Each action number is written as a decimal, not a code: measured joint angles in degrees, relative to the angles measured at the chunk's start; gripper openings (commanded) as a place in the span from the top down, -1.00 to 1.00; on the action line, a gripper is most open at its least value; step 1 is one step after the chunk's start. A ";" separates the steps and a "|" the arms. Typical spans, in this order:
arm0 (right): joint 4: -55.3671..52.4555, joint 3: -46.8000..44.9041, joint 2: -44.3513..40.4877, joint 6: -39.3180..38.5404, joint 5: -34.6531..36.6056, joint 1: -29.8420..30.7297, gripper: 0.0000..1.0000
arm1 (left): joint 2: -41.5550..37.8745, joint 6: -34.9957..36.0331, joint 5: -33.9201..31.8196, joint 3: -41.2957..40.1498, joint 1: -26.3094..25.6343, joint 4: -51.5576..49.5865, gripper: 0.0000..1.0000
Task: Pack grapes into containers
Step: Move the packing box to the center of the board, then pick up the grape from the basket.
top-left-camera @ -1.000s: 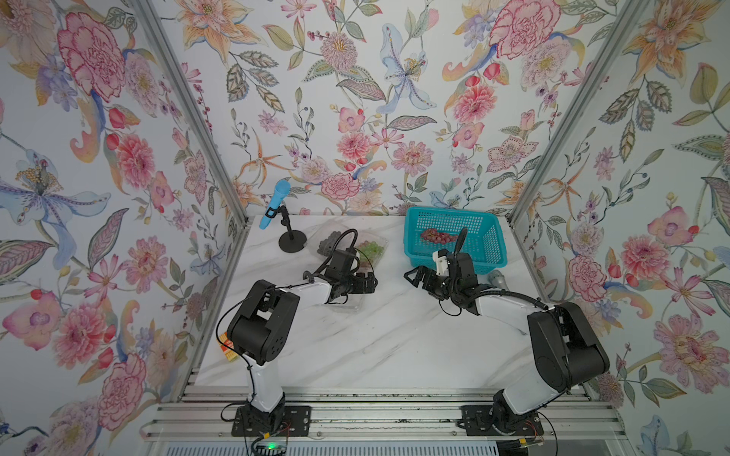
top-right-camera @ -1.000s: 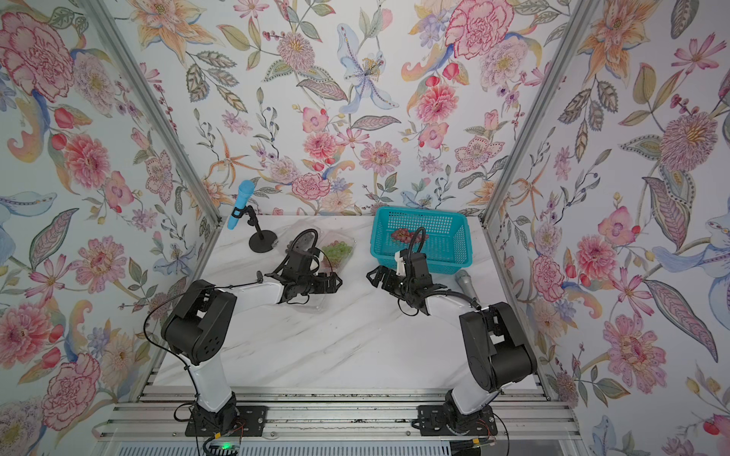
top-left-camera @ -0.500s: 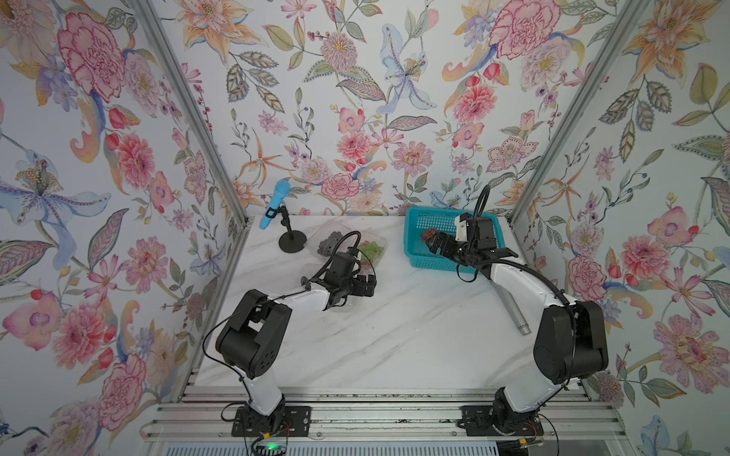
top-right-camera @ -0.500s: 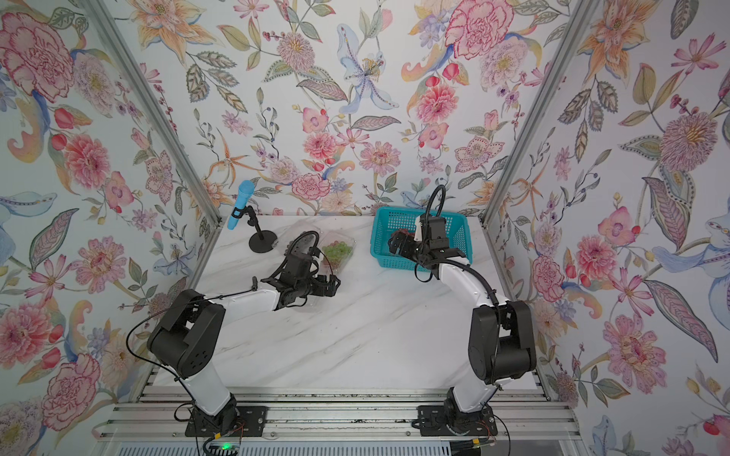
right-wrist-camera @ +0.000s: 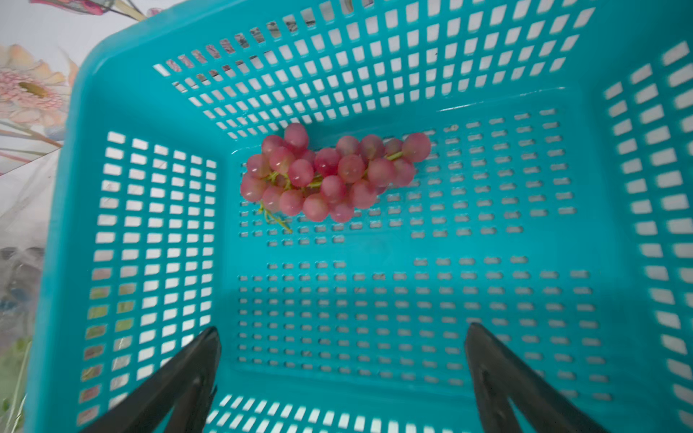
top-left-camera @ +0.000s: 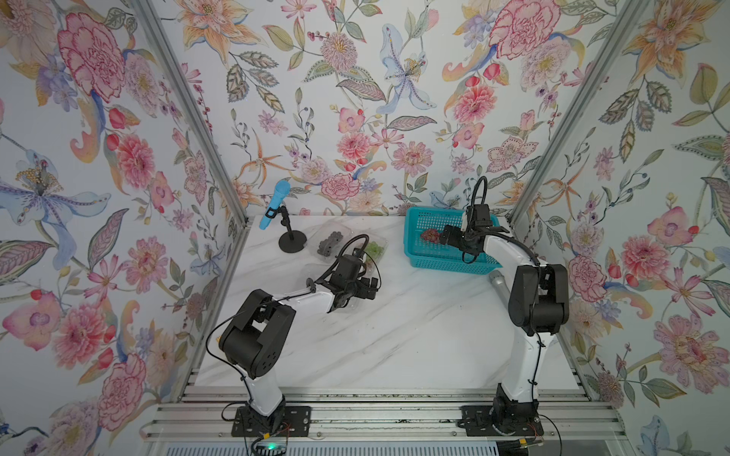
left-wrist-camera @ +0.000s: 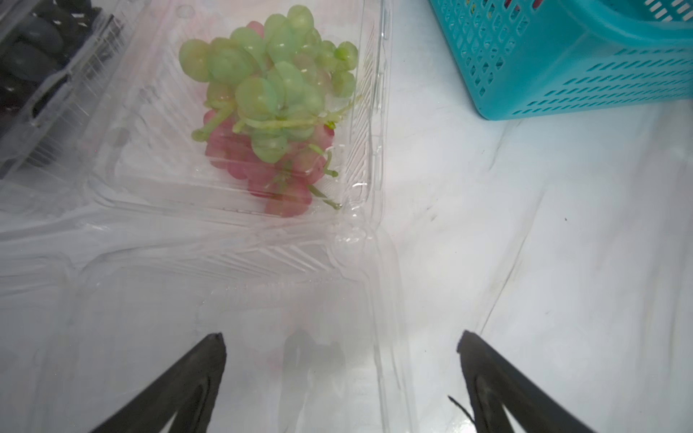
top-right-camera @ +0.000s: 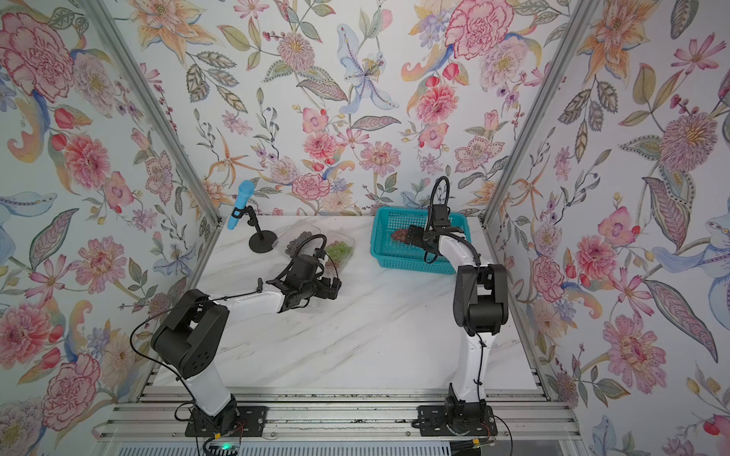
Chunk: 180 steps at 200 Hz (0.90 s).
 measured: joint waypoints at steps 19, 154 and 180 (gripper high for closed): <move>-0.48 3.10 3.15 -0.39 0.79 -0.15 -0.99 | -0.15 3.06 -5.49 0.81 -1.90 -0.61 -0.99; -1.29 13.92 15.67 4.39 -4.96 -1.79 -0.98 | -4.55 7.02 -9.75 8.13 -2.82 1.03 -1.00; 0.46 14.23 15.89 7.39 -5.51 -1.81 -0.86 | -4.55 7.13 -8.83 9.44 -2.82 1.11 -0.99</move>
